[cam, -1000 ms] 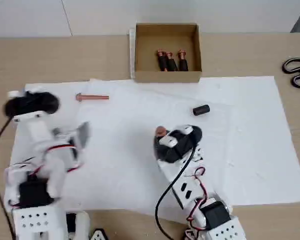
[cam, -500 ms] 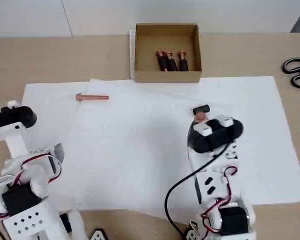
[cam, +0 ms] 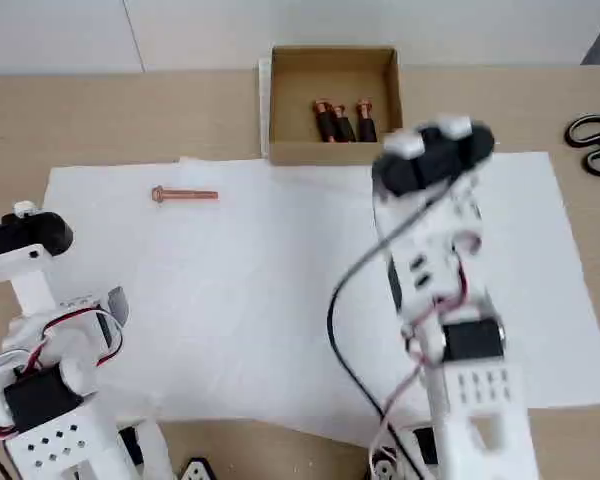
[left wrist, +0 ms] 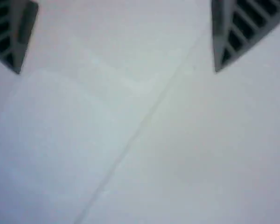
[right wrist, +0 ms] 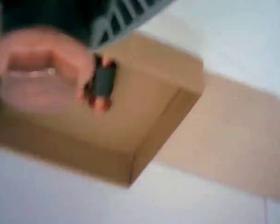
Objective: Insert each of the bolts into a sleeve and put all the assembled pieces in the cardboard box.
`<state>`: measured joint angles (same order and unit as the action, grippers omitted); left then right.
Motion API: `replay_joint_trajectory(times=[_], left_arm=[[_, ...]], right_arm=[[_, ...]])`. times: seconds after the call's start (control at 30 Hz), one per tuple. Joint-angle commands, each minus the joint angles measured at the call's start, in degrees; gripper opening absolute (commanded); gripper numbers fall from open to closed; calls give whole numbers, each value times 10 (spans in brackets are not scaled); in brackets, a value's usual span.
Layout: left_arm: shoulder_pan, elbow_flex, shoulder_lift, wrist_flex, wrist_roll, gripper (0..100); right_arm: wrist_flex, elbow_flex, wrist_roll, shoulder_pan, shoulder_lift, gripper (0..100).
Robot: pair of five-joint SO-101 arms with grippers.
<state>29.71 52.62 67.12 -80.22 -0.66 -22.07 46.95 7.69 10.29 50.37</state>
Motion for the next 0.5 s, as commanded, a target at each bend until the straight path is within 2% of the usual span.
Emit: replay_joint_trajectory(times=[0.0, 0.37, 0.47], left_arm=[[2, -18, 4, -1, -2, 250], [2, -17, 4, -1, -2, 250], [3, -17, 4, -1, -2, 250]], right_arm=[[83, -112, 5, -2, -124, 3], [209, -352, 6, -13, -485, 3], [214, -432, 6, -29, -583, 3]])
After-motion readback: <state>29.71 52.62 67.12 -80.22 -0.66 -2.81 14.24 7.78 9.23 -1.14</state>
